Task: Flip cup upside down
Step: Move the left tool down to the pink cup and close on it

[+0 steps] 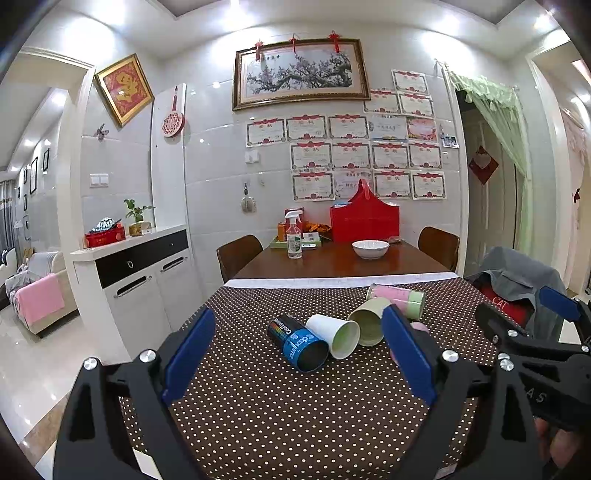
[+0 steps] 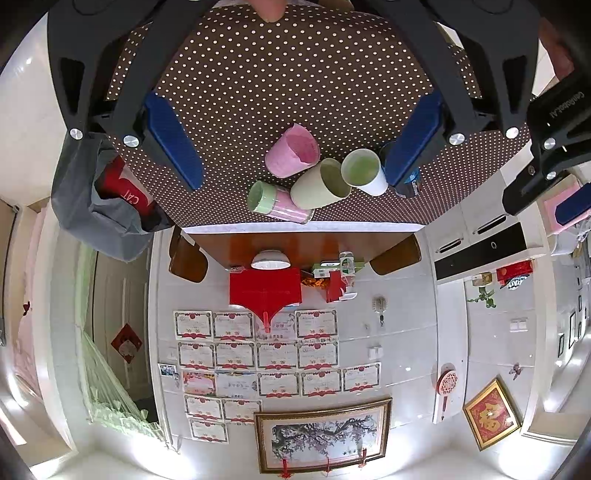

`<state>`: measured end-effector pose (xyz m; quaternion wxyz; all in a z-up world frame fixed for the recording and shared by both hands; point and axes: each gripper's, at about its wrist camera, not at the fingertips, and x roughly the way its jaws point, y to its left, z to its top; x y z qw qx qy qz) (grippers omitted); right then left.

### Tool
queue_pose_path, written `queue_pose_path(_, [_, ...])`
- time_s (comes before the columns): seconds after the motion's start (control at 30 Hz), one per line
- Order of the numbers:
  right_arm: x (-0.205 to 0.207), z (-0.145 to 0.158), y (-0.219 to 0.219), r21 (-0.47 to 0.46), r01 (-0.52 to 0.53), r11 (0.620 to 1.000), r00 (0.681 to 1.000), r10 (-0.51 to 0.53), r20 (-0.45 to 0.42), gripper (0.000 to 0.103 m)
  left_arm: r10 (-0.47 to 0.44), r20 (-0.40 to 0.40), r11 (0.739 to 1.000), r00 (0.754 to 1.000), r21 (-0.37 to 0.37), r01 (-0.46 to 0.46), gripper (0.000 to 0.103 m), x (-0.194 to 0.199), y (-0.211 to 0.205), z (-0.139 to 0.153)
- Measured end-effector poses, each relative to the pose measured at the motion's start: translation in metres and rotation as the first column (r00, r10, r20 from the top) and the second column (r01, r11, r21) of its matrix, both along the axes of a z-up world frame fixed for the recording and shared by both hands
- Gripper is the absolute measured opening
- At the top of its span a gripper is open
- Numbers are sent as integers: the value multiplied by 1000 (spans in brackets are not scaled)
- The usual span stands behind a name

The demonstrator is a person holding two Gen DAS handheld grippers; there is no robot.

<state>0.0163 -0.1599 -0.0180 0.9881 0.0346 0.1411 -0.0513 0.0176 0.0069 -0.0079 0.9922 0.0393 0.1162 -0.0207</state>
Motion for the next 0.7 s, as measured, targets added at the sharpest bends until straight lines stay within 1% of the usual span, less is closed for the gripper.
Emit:
queue_pose_path(0.23, [6,-1,-8,0,0,1000,1000,0,0,97,-14,-22,1000,1000,13,14,90,12,-9,-2])
queue_pose_path(0.3, [8,-3,-16,-1,17,1000,1000,-17,0,97,-27,-25,999,999,26,28,90,17,-13,-3])
queue_pose_path(0.4, [15,-7,-34,14,45,999,999,-44,-23,97,-65,-57,997,996,37,67,90,32,-22,-6])
queue_pose_path(0.57, [31,-19,-66,17,89,996,994,-87,-72,97,-139,-140,987,980,57,148,90,70,-46,-15])
queue_pose_path(0.67, [41,-29,-84,31,112,993,989,-109,-103,97,-189,-195,974,962,84,208,90,93,-64,-25])
queue_pose_path(0.7, [46,-33,-90,34,120,992,986,-115,-117,97,-215,-223,966,951,95,241,90,104,-71,-29])
